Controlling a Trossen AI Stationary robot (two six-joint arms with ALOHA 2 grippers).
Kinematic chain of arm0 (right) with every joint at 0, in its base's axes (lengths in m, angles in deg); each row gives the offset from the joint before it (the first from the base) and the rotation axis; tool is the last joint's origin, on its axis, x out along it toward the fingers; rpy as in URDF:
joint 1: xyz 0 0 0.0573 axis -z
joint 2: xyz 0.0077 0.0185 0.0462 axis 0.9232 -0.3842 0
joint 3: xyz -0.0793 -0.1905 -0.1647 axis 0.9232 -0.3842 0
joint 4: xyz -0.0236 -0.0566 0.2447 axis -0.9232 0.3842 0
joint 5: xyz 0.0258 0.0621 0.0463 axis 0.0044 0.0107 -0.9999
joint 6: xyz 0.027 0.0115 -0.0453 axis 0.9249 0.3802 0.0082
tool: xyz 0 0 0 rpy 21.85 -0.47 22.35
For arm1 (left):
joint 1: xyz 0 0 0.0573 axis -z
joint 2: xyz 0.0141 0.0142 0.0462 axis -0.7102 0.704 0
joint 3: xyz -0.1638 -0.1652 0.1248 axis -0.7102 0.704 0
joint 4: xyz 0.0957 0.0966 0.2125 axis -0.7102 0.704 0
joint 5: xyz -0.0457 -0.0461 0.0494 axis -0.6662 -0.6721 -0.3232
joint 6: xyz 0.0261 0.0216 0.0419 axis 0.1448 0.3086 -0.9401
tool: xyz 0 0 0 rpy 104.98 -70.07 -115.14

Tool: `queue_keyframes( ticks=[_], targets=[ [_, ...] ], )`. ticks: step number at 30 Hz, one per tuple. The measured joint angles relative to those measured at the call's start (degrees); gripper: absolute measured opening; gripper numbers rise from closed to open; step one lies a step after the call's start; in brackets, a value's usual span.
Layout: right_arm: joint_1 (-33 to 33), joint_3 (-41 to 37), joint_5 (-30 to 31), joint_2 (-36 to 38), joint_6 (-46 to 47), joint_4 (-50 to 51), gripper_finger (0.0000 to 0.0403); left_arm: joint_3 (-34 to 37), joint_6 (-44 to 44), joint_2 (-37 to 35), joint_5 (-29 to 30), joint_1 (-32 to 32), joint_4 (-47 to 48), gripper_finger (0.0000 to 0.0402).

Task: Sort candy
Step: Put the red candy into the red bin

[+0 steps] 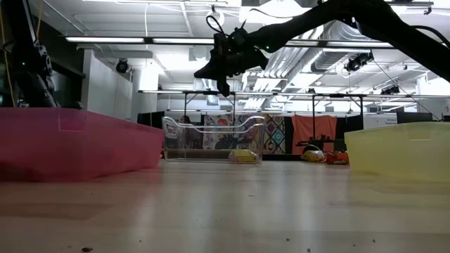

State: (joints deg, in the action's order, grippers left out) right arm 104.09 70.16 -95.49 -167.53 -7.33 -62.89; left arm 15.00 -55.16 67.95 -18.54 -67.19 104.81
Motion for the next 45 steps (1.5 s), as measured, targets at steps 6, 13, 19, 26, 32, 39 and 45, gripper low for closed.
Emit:
queue_keyframes(
  ticks=[6,13,19,26,32,39,45],
  targets=[
    [0.00,0.00,0.02,0.00,-0.04,-0.01,0.0000,0.00,-0.83,4.37,-3.29,0.00,1.83,0.0119],
    [0.00,0.00,0.37,0.00,-0.02,-0.02,0.0000,-0.02,-1.37,6.12,-6.09,-0.04,0.65,0.0119],
    [0.00,0.00,0.38,0.00,-0.08,-0.02,0.0000,-0.02,-1.74,6.23,-5.63,-0.04,-0.10,0.0103],
    [0.00,0.00,0.37,0.00,-0.15,-0.04,0.0000,-0.17,0.11,5.98,-2.86,0.02,-0.32,0.0009],
    [0.00,0.00,0.37,0.00,-0.15,-0.04,0.0000,0.04,0.59,4.57,-2.82,-0.36,-1.14,0.0000],
    [0.00,0.00,0.37,0.00,-0.15,-0.07,0.0000,-1.41,0.60,-1.95,-2.57,-2.71,-1.47,0.0000],
    [0.00,0.00,0.35,0.00,-0.14,-0.09,0.0000,-2.35,2.60,-10.85,-2.68,-6.08,-2.06,0.0000]
  ],
)
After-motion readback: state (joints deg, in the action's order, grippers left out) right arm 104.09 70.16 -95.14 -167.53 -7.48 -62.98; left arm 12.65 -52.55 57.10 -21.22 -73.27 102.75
